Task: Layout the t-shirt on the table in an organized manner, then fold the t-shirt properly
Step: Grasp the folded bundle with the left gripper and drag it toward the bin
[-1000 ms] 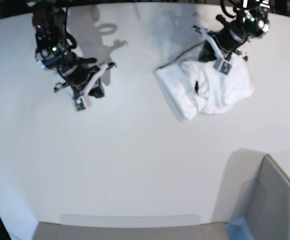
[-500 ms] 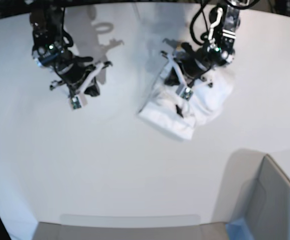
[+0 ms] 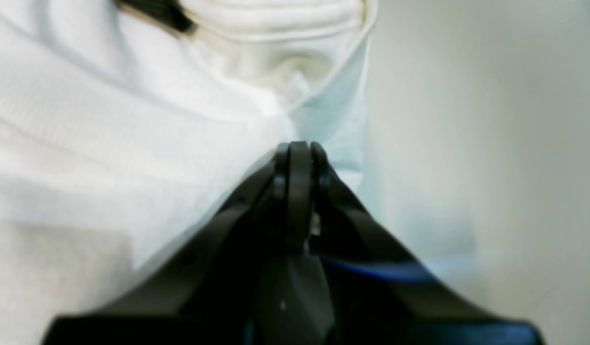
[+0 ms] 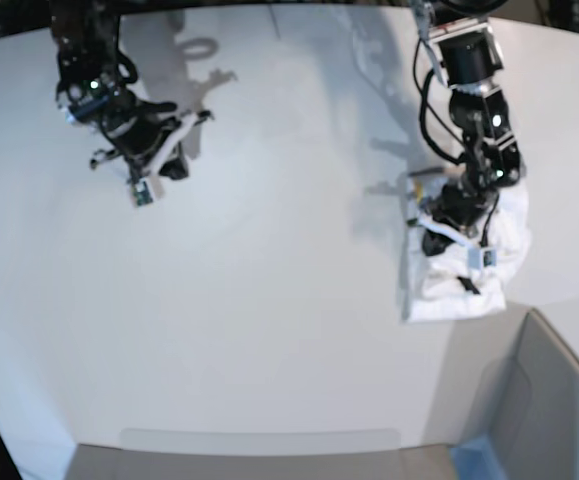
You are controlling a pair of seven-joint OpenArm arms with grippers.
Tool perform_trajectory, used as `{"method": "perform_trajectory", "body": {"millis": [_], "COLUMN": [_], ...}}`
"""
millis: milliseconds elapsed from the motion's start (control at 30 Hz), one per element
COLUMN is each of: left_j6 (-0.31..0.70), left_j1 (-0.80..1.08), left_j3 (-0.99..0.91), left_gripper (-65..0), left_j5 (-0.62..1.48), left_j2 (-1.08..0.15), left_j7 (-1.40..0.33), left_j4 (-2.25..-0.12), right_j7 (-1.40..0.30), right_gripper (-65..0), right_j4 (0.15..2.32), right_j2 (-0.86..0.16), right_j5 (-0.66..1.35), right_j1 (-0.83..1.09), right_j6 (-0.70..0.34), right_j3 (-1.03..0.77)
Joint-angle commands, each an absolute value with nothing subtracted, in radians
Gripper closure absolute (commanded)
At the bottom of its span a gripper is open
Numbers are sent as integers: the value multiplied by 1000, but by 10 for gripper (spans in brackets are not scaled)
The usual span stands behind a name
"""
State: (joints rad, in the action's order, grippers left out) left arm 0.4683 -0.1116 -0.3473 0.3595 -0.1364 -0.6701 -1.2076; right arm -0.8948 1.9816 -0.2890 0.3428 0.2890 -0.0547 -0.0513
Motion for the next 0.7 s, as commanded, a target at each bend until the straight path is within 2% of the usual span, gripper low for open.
{"method": "perform_trajectory", "body": {"millis": [0,200,400,667], "left_j6": [437,437,437,437], "left_j1": [-104,-74,-22,48], "left_j3": [-349,-309,-315,-317], "left_gripper": [0,0,0,0], "left_j5": [303,303,303,305], "left_j2": [-160,-173,-168,-166], "left_j7": [-740,-740,-740,-731], "left_j4": [-1201,-1363,-1682,-1842], "right_j7": [-871,-871,-863,-708], "right_gripper": [0,0,0,0], "right_j4": [2009,2015,2060,2063], "right_j2": [-292,-297,-298,-298], "right_j5": [348,352,352,351], "right_j1": [280,285,278,318], "right_j6": [-58,-58,-58,-58], "right_j3": [-70,-87,-87,-87]}}
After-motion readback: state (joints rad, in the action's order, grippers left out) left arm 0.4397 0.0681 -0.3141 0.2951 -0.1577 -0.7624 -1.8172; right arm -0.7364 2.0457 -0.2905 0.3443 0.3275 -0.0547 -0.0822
